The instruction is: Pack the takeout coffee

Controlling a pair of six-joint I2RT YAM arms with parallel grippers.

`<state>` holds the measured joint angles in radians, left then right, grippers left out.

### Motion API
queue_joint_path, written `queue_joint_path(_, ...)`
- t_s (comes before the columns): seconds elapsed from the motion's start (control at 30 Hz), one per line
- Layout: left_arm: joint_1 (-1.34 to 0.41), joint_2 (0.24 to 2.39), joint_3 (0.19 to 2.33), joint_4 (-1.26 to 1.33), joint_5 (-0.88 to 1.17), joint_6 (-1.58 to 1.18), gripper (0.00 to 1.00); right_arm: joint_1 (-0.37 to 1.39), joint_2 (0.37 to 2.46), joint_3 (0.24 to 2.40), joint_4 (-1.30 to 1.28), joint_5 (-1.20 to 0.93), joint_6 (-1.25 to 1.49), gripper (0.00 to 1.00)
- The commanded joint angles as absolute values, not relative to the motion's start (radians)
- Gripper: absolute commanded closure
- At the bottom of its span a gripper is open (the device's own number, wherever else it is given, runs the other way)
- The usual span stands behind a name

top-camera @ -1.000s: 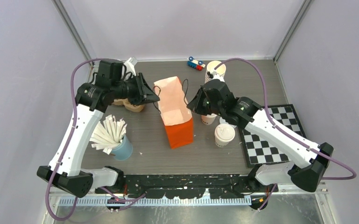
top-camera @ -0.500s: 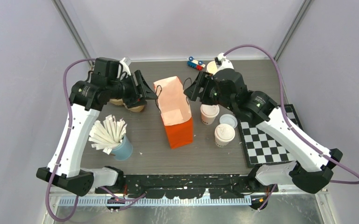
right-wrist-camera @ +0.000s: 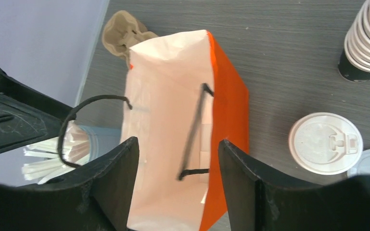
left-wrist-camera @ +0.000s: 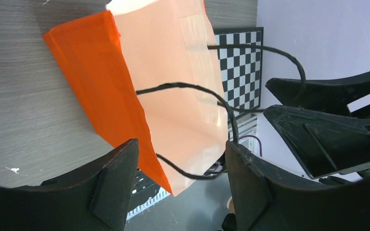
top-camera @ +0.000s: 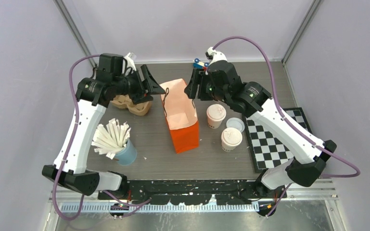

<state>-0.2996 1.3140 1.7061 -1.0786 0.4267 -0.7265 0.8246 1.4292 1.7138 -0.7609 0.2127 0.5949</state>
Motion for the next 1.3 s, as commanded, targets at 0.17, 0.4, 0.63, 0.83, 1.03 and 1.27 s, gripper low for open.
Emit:
queue_joint_path(0.17,-0.296,1.409,1.812,-1.056,0.552,-0.675,0.24,0.776,1.436,1.752,-0.766,0.217,0.522,0.44)
queue_joint_path(0.4,-0.296,1.416,1.914,-1.098,0.472,-0.661,0.20,0.771,1.419,1.703,-0.744,0.182,0.534,0.48)
queue_joint_path(0.63,-0.328,1.471,2.024,-1.193,0.437,-0.632,0.23,0.767,1.420,1.701,-0.735,0.176,0.529,0.56)
queue_joint_path(0.83,-0.387,1.526,2.056,-1.255,0.404,-0.604,0.28,0.765,1.420,1.700,-0.724,0.167,0.529,0.66)
queue_joint_path(1.03,-0.421,1.593,2.133,-1.347,0.356,-0.548,0.38,0.762,1.418,1.685,-0.723,0.167,0.538,0.76)
queue_joint_path(1.27,-0.387,1.551,2.091,-1.413,0.248,-0.565,0.99,0.716,1.348,1.566,-0.727,0.223,0.608,1.00)
